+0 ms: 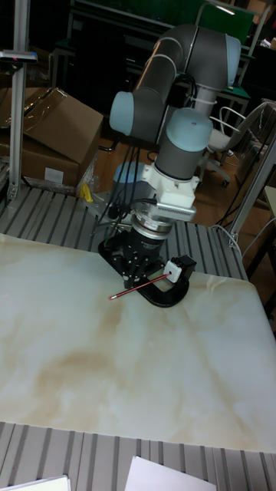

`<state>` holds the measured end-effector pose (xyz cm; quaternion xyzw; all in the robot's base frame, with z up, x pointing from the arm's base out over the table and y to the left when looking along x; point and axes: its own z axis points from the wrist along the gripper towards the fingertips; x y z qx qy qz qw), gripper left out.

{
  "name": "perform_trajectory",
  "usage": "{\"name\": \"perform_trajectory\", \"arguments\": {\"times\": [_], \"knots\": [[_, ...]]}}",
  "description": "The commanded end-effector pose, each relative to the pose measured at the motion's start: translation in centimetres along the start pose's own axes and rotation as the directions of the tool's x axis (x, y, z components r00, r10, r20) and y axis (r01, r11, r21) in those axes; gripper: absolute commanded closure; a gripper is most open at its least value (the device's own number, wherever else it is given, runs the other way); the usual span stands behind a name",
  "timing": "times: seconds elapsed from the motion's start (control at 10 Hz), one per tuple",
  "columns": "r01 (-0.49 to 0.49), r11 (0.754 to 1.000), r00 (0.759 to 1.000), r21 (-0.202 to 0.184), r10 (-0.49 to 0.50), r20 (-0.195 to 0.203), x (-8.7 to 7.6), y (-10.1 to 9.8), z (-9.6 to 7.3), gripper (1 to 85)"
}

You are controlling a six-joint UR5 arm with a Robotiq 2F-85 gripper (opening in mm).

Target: Insert the pencil into the pencil sharpener

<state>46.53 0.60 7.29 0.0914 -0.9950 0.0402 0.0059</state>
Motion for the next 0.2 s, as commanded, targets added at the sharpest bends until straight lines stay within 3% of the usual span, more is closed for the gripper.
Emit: {"name": "perform_trajectory", "arguments": {"times": [0.0, 0.1], "knots": [[0.032, 0.999, 0.999, -0.015, -0.032, -0.032, 1.22, -0.78, 0.5, 84.3], [0.035, 0.999, 0.999, -0.031, -0.036, -0.025, 1.22, -0.56, 0.74, 84.3]]}}
